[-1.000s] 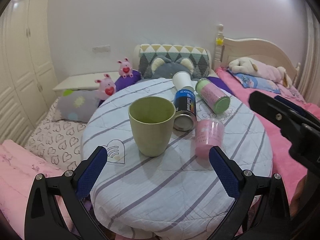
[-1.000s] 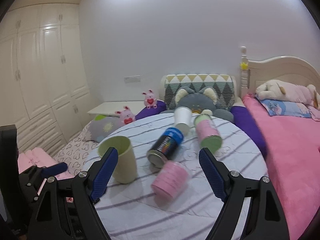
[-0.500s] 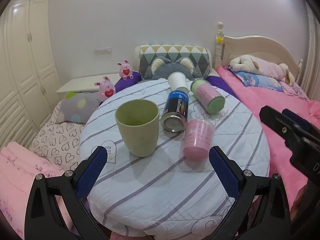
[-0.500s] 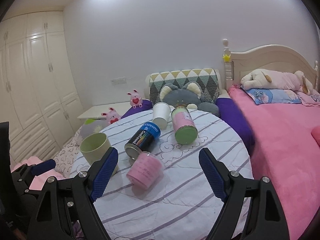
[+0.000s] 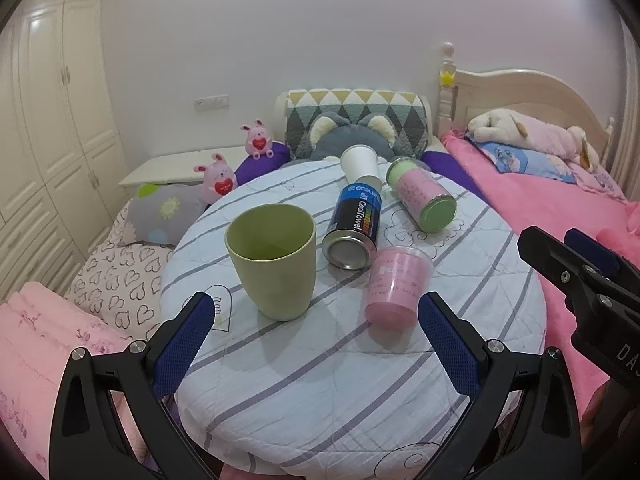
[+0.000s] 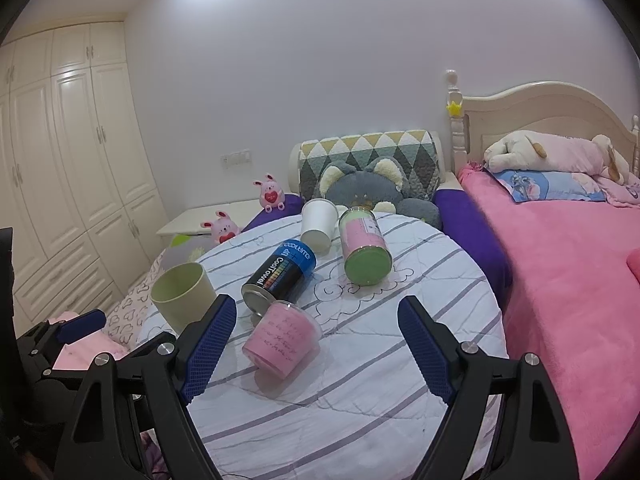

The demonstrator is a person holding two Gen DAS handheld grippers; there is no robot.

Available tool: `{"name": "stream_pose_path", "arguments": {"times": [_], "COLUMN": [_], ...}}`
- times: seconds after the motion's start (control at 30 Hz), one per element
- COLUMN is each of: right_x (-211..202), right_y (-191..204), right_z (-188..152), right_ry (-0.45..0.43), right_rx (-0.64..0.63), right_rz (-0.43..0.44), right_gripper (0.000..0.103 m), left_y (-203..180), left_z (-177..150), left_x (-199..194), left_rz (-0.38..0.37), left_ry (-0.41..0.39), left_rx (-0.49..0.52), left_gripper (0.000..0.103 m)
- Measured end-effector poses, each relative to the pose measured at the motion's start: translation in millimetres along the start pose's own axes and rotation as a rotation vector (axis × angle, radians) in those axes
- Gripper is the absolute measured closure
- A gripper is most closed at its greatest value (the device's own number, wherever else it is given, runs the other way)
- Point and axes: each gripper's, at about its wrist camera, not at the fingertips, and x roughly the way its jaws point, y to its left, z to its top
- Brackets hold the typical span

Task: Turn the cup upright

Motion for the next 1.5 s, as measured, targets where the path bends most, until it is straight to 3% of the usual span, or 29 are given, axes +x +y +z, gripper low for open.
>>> {"name": "stream_pose_path", "arguments": {"times": [0.63,1.0,1.5], "right_x": [12,5,4], "right_y": [0,-4,-3], "right_z": [-1,-1,-2], "right_ry": [0.01,-0.038,-0.048], "right_rx": [-0.005,-0.017,-0.047], "right_rz": [0.01,-0.001,-0.037], "right_gripper": [0.019,0.019,0.019], "left_y": [-2,-1,2], "left_z": [1,2,0], "left_x": [6,-3,-5], "left_rz": [0.006,0.012,0.024], "left_ry": [-0.002,-0.092,-0.129], "left_rx": [-0.021,-0.03,-0.05], "left_gripper": [0.0,0.0,0.0]}}
